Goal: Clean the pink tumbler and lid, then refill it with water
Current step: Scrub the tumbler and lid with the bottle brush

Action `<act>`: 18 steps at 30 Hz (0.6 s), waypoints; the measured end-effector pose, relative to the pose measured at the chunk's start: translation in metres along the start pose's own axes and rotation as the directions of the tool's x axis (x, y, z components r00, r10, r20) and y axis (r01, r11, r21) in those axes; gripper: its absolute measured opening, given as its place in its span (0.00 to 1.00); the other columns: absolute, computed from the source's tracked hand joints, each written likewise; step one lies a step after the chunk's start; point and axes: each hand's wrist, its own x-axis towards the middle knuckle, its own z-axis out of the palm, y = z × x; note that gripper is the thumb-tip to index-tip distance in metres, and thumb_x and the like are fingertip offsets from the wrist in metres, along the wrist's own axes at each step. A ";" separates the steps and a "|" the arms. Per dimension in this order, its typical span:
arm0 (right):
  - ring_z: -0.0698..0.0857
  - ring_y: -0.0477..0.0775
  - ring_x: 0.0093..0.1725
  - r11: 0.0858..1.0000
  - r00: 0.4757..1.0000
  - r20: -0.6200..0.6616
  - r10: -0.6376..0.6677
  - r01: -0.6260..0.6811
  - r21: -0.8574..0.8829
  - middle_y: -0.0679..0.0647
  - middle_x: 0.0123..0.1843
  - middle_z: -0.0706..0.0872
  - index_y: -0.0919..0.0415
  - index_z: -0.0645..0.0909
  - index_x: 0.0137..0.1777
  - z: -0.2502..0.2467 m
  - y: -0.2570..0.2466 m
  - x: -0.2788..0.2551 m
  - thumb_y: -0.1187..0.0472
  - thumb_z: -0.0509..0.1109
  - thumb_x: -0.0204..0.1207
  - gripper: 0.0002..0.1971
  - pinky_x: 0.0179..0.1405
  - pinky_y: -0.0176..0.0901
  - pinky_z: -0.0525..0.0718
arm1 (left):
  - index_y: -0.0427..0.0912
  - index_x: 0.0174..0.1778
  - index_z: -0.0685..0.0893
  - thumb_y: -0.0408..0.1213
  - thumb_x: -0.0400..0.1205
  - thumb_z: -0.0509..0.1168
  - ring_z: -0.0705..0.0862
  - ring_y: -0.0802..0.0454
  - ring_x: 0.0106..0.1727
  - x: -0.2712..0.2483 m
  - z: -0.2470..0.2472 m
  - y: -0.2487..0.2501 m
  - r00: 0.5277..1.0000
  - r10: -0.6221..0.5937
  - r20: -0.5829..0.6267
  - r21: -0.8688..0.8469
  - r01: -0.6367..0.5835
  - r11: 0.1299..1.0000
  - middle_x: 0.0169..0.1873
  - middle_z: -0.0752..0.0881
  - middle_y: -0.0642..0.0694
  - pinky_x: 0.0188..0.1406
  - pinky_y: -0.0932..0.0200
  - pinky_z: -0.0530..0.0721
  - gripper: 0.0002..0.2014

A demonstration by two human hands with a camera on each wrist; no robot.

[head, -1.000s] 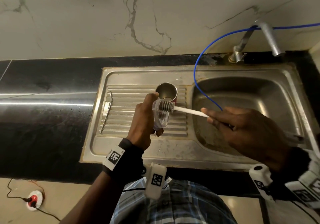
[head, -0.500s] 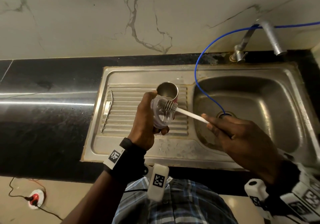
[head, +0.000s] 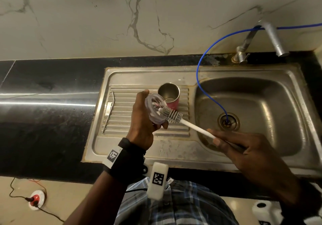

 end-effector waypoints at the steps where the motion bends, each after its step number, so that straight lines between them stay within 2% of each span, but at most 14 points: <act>1: 0.92 0.40 0.53 0.999 1.000 -0.009 -0.013 0.013 0.033 0.31 0.54 0.92 0.25 0.83 0.68 0.003 -0.001 -0.002 0.48 0.72 0.81 0.19 0.53 0.49 0.90 | 0.36 0.66 0.86 0.63 0.90 0.55 0.87 0.43 0.37 0.000 -0.001 0.000 1.000 -0.009 -0.008 0.005 0.009 1.000 0.46 0.89 0.36 0.28 0.57 0.86 0.32; 3: 0.92 0.40 0.52 0.998 0.998 -0.048 -0.043 0.046 0.054 0.33 0.54 0.92 0.27 0.84 0.68 0.011 -0.001 -0.005 0.51 0.72 0.82 0.19 0.51 0.42 0.88 | 0.41 0.74 0.83 0.63 0.89 0.57 0.90 0.41 0.43 -0.001 -0.003 -0.002 1.000 -0.017 -0.023 0.017 0.017 1.000 0.55 0.92 0.35 0.33 0.58 0.89 0.30; 5: 0.91 0.43 0.47 0.997 0.994 -0.082 -0.065 0.068 0.030 0.38 0.51 0.92 0.29 0.82 0.72 0.021 0.001 -0.005 0.52 0.71 0.83 0.20 0.45 0.40 0.87 | 0.48 0.74 0.82 0.63 0.89 0.59 0.93 0.42 0.44 -0.002 -0.001 -0.005 0.999 -0.012 -0.036 0.031 0.013 0.999 0.54 0.93 0.37 0.37 0.58 0.91 0.27; 7: 0.90 0.47 0.43 0.997 0.993 -0.089 -0.080 0.081 0.011 0.41 0.50 0.91 0.31 0.79 0.77 0.032 0.004 -0.005 0.51 0.68 0.87 0.21 0.43 0.44 0.87 | 0.50 0.71 0.83 0.65 0.88 0.60 0.92 0.44 0.43 -0.002 0.003 -0.008 0.999 -0.010 -0.050 0.050 0.012 0.999 0.50 0.94 0.41 0.41 0.56 0.91 0.25; 10: 0.86 0.50 0.39 0.992 0.990 -0.082 -0.115 0.111 -0.052 0.48 0.46 0.87 0.33 0.72 0.83 0.040 0.004 -0.001 0.47 0.63 0.90 0.23 0.38 0.53 0.86 | 0.50 0.70 0.84 0.70 0.88 0.55 0.88 0.46 0.47 -0.004 0.014 -0.014 0.998 -0.018 -0.056 0.090 0.023 0.996 0.51 0.91 0.40 0.49 0.51 0.84 0.30; 13: 0.83 0.49 0.37 0.987 0.985 -0.094 -0.144 0.136 -0.085 0.48 0.42 0.83 0.37 0.70 0.85 0.046 -0.006 0.007 0.49 0.62 0.90 0.24 0.36 0.53 0.84 | 0.51 0.69 0.83 0.76 0.87 0.47 0.82 0.49 0.45 -0.004 0.025 -0.018 0.995 -0.011 -0.096 0.098 0.020 0.995 0.50 0.88 0.42 0.46 0.54 0.80 0.36; 16: 0.80 0.48 0.34 0.980 0.976 -0.119 -0.183 0.171 -0.101 0.46 0.40 0.80 0.42 0.73 0.85 0.052 -0.011 0.008 0.52 0.64 0.89 0.24 0.34 0.51 0.82 | 0.51 0.78 0.78 0.79 0.85 0.42 0.80 0.53 0.44 0.003 0.027 -0.012 0.989 0.001 -0.148 0.061 0.008 0.998 0.54 0.86 0.43 0.38 0.60 0.79 0.42; 18: 0.80 0.48 0.34 0.980 0.978 -0.097 -0.185 0.176 -0.094 0.44 0.40 0.79 0.43 0.73 0.85 0.055 -0.008 0.001 0.53 0.65 0.89 0.25 0.32 0.49 0.81 | 0.50 0.83 0.74 0.77 0.86 0.41 0.79 0.54 0.44 0.008 0.023 -0.002 0.984 0.025 -0.179 0.004 -0.024 1.000 0.53 0.85 0.44 0.39 0.60 0.78 0.43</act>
